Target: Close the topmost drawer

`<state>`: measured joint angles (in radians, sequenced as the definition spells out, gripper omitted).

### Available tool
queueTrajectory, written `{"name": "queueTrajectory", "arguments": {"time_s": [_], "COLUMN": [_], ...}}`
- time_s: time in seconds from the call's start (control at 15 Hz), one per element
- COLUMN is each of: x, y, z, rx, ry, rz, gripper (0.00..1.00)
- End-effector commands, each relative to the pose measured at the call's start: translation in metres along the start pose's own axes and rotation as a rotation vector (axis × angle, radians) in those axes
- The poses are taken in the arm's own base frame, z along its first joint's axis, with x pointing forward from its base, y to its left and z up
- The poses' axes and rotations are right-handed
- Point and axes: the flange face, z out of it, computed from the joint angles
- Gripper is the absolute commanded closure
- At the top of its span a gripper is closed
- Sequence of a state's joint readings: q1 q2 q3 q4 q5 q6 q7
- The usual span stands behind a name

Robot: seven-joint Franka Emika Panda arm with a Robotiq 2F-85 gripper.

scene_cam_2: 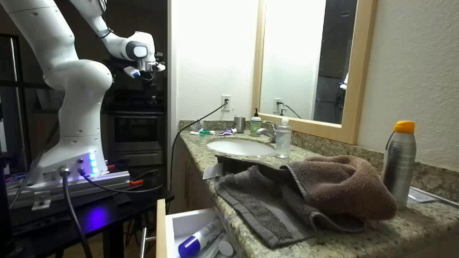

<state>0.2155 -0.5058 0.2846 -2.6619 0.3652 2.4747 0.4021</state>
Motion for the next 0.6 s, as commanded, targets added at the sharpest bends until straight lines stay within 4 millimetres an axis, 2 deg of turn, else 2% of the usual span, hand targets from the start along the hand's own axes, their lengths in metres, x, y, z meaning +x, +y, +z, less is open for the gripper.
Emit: {"name": "queueTrajectory", "arguments": {"time_s": [0.0,0.07,0.2,0.27,0.47,0.53], "x": [0.000,0.000,0.033,0.052,0.096,0.106], "y": [0.000,0.000,0.012,0.026,0.089,0.118], "z": [-0.001,-0.001,-0.012,-0.025,-0.071,-0.083], "rx": [-0.001,-0.001,0.033,0.052,0.081,0.084], "ry": [-0.001,-0.001,0.069,0.094,0.153,0.184], "rz": [0.000,0.000,0.129,0.188,0.356,0.420], "gripper": [0.00,0.00,0.00,0.00,0.00,0.00]}}
